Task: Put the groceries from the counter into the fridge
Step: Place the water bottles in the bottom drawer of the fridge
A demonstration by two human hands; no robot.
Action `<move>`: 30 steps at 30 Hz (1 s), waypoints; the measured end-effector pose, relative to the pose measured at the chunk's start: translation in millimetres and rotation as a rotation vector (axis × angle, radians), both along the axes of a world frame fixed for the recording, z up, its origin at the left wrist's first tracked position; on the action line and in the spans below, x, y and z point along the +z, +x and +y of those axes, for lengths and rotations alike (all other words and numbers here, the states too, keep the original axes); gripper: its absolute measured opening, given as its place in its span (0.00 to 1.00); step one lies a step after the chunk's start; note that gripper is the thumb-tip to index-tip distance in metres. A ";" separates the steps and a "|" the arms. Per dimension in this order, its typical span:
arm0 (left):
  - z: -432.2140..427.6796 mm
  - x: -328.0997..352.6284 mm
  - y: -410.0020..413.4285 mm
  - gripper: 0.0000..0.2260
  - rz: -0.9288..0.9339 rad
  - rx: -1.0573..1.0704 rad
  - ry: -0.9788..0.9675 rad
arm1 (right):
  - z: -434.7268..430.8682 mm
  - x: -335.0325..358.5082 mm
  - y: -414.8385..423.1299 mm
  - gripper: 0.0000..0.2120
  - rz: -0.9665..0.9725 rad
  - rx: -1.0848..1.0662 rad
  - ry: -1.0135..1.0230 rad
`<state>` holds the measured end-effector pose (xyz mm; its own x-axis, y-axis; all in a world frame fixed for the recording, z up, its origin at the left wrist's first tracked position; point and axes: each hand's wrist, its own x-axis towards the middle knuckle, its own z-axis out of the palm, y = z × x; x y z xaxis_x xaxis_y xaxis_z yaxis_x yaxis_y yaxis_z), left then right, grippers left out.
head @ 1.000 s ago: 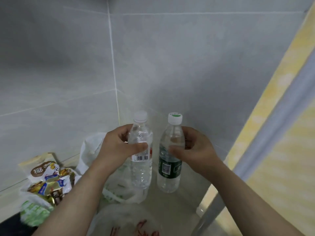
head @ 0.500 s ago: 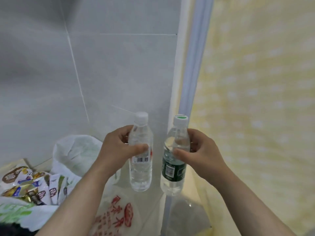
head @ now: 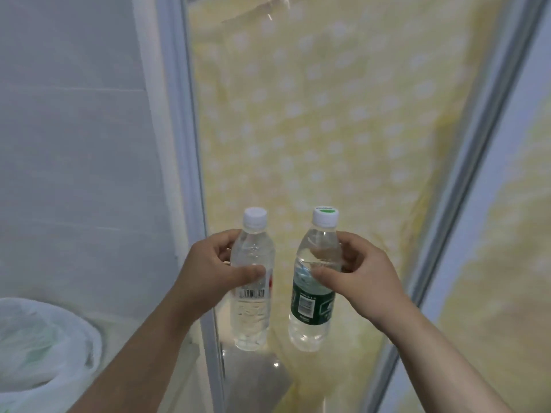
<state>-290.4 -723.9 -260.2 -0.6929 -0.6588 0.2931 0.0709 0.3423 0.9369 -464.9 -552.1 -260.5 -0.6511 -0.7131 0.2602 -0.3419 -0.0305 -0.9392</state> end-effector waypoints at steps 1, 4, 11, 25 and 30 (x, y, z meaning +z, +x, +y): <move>4.9 -0.5 -13.8 0.23 0.000 -0.038 0.005 | 10.4 -0.2 -7.4 0.24 -0.009 -0.032 0.000; 17.0 -3.5 -57.2 0.30 0.009 -0.144 0.045 | 41.8 -0.8 -29.4 0.23 -0.024 -0.133 0.007; 43.3 -14.5 -155.3 0.31 -0.003 -0.419 0.059 | 97.9 -8.5 -73.4 0.24 -0.063 -0.366 0.025; 118.0 -28.6 -301.0 0.29 -0.025 -0.867 -0.004 | 185.2 -9.9 -110.2 0.24 -0.096 -0.857 0.070; 181.9 -36.6 -336.5 0.30 -0.055 -1.049 0.010 | 238.2 -13.8 -97.4 0.25 -0.127 -1.039 0.055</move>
<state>-627.0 -542.0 -296.8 -0.9298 0.2777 0.2416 0.2847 0.1264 0.9502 -562.3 -313.9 -274.3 -0.9702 0.2038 0.1313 -0.0743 0.2655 -0.9612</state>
